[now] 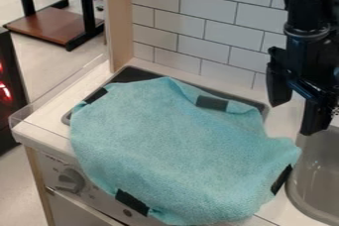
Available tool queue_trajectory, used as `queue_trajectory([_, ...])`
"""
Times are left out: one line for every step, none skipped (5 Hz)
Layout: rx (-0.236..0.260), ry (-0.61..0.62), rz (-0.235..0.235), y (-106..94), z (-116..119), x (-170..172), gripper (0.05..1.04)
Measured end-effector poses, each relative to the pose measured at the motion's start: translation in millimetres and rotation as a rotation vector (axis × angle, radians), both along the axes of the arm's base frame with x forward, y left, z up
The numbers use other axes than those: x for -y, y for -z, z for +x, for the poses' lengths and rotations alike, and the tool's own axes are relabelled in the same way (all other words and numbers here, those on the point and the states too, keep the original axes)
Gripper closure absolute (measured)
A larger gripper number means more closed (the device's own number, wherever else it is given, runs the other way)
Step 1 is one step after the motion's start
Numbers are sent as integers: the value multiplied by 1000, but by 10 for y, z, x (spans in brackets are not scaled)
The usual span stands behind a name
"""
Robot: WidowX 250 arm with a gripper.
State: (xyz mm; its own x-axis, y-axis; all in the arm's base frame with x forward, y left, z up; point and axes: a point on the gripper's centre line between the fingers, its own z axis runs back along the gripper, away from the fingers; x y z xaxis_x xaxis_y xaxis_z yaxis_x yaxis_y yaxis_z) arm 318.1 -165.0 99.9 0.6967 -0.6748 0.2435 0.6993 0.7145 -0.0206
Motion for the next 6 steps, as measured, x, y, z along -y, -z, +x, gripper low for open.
queue_trajectory([-31,-9,10,100,-34,-23,84])
queue_trajectory([-73,-80,5,196,-66,-200,84])
queue_trajectory([-37,-218,-20,56,-8,-609,84])
queue_trajectory([-6,-312,11,8,-25,-955,84])
queue_trajectory([19,-484,55,-41,10,-1481,84])
queue_trajectory([19,-599,102,-21,0,-1920,84])
